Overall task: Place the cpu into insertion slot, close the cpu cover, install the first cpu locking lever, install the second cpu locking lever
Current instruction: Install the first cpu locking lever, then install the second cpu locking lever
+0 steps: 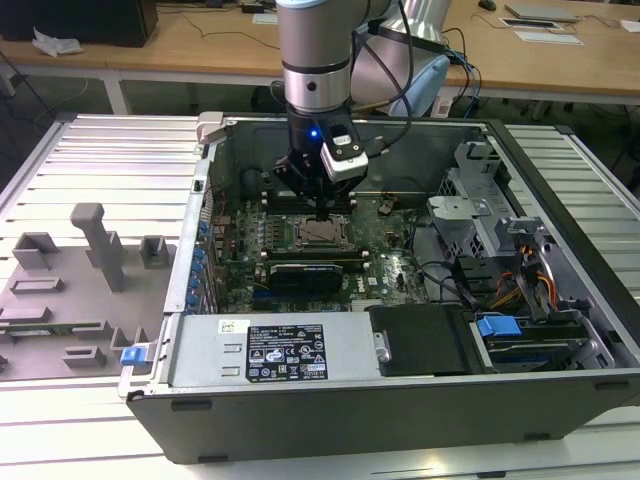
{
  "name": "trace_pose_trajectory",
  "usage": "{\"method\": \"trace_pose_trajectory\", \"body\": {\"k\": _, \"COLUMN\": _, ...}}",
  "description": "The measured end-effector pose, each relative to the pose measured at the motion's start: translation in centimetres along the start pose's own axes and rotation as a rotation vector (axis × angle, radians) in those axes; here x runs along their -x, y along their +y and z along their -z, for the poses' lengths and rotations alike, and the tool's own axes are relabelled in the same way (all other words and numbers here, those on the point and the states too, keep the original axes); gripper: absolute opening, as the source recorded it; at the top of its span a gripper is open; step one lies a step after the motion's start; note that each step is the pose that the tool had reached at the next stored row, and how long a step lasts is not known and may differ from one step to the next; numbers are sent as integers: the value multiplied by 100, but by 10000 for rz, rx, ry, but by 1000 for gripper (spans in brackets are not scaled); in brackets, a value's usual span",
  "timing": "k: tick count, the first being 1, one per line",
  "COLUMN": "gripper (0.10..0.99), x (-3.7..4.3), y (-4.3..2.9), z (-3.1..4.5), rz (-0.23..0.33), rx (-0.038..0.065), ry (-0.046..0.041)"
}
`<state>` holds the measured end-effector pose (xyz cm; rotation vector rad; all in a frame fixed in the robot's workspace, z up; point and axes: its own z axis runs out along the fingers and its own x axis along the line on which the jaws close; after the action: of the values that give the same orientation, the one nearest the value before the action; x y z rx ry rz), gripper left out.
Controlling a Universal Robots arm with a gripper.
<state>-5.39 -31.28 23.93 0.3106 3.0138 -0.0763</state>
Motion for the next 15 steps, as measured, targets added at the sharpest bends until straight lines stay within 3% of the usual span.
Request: {"method": "trace_pose_trajectory", "body": {"k": 15, "gripper": 106, "x": -2, "y": -3, "z": 50, "rz": 0, "rx": -2, "ry": -8}}
